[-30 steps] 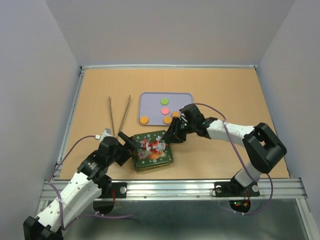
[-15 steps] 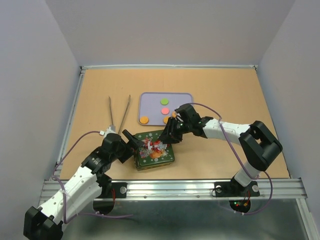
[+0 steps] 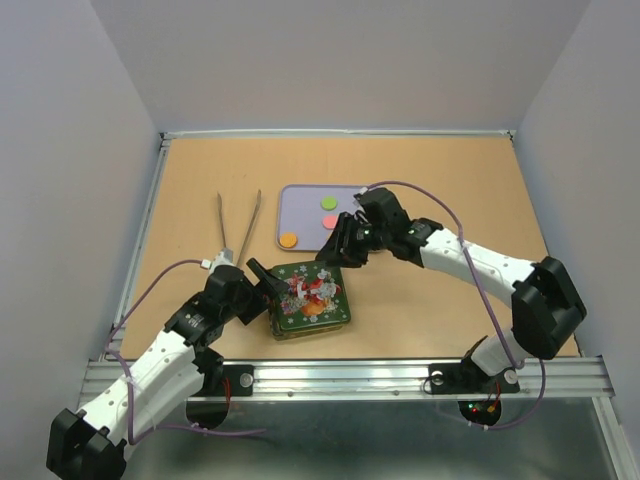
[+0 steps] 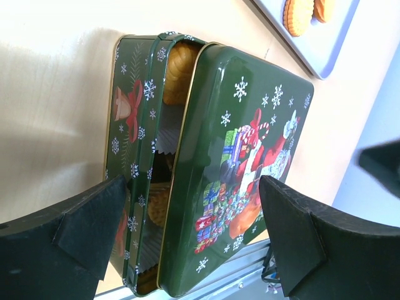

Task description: Pack the cookies

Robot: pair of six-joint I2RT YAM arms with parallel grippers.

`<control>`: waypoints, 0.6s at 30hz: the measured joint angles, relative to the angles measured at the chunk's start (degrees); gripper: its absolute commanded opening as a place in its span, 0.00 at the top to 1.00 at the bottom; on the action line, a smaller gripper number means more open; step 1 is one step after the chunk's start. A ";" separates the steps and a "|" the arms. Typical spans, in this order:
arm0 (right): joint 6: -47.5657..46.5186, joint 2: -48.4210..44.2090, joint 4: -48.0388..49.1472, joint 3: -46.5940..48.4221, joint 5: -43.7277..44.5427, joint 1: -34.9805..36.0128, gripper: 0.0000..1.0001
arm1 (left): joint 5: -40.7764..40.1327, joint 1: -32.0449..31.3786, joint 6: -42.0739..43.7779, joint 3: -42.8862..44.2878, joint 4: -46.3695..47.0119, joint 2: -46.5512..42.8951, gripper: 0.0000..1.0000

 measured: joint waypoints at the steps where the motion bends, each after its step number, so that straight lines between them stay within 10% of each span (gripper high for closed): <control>1: -0.63 -1.31 -1.18 0.48 1.07 -0.04 0.54 | -0.02 0.00 0.13 0.00 0.02 0.00 0.01; 8: -3.15 -5.57 -9.03 -0.74 7.78 -2.12 0.54 | 0.17 0.00 0.85 0.00 0.35 0.24 0.01; 18: -3.87 -0.70 -16.57 -2.16 14.58 -2.89 0.80 | 0.61 0.00 1.88 0.00 0.87 1.01 0.01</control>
